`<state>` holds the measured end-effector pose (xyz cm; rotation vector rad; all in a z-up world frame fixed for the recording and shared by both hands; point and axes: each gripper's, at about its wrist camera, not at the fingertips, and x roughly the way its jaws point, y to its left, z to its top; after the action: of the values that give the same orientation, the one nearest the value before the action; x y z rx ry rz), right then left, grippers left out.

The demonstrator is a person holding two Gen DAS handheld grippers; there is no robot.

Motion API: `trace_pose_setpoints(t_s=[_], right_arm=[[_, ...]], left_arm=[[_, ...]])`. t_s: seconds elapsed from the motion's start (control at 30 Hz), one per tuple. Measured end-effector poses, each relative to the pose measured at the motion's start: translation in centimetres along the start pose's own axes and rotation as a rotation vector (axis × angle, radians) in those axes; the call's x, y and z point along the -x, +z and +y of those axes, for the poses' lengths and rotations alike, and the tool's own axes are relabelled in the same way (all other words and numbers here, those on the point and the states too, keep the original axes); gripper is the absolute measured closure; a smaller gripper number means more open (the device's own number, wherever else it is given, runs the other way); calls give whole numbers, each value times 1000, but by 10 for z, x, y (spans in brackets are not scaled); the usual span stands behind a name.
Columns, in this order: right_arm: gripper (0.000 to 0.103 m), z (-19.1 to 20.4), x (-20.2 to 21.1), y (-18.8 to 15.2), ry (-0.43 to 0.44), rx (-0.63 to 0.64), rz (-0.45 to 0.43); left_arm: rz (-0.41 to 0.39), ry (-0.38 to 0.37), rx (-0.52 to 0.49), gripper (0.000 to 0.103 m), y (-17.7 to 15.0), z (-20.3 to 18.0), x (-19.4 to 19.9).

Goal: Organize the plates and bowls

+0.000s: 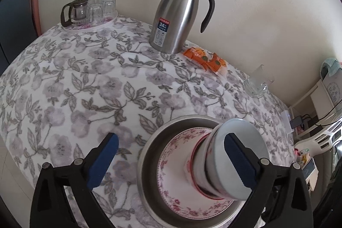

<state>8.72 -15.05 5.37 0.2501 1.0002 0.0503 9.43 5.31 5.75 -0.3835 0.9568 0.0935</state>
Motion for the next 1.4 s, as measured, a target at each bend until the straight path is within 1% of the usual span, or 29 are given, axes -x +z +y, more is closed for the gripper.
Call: trace_pose_setpoints(t_s=[0.13,0.3,0.4,0.53,0.77,0.87,1.03,1.23,1.4], right_arm=[[0,1,5,-3,0,5,-14],[0,2,13,-12,-4,16,-21],[0,0,18,-18,-6,18,-29],[0,-4,23,-28,-3,13,-39],[0,-12,26,-43,-10,9,-35],[0,-14,25,-48,-21,8,-25],[0,-15,23,-55,-29,22,-12],[0,-16,17,-63,-47,32,13],[0,-17,13,-67,-61,40,36]], left_arm=[[-10,16,-13,4,-7,3,4],[-40,72,-47,4,-18,8,10],[-42,70,-50,4,-24,12,13],[-47,88,-57,4,-32,18,17],[-52,78,-80,4,-43,22,25],[-34,79,-100,4,-48,20,23],[2,144,-160,4,-59,13,19],[20,177,-179,4,-70,11,19],[90,182,-183,4,-78,12,11]])
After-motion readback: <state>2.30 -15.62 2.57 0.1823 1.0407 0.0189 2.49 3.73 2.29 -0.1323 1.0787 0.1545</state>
